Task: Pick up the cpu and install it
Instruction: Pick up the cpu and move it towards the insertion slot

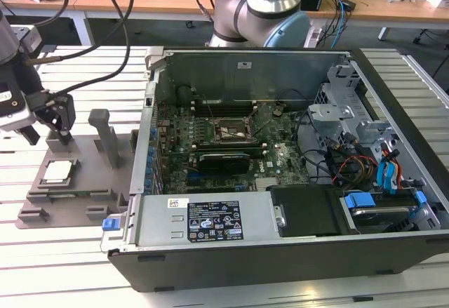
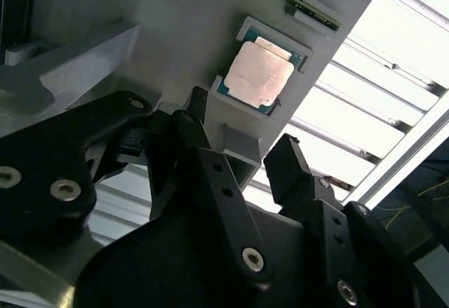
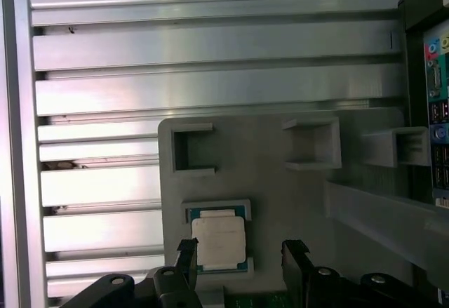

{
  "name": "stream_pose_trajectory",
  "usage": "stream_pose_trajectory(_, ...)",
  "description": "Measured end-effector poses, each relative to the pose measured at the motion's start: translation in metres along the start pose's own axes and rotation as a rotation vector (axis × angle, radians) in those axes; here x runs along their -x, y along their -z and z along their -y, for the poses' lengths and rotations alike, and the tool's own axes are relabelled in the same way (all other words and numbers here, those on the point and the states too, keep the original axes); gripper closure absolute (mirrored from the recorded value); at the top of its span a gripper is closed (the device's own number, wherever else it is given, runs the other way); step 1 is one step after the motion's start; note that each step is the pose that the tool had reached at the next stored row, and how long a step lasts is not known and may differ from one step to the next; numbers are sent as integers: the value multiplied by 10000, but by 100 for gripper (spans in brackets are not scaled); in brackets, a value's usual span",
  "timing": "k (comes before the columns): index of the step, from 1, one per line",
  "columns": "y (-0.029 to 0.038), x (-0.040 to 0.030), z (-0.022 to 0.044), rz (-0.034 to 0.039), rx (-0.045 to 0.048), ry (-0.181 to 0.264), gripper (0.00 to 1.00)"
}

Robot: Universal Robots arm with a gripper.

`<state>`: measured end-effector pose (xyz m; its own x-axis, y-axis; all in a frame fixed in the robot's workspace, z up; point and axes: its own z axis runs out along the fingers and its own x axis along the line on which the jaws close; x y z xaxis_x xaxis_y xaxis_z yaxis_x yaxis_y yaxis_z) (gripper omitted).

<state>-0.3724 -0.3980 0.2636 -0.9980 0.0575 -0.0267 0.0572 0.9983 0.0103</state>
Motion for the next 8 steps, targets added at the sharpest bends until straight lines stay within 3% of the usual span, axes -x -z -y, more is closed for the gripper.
stream_pose_trajectory(8, -91, -2, 1, -1, 0, 0, 40)
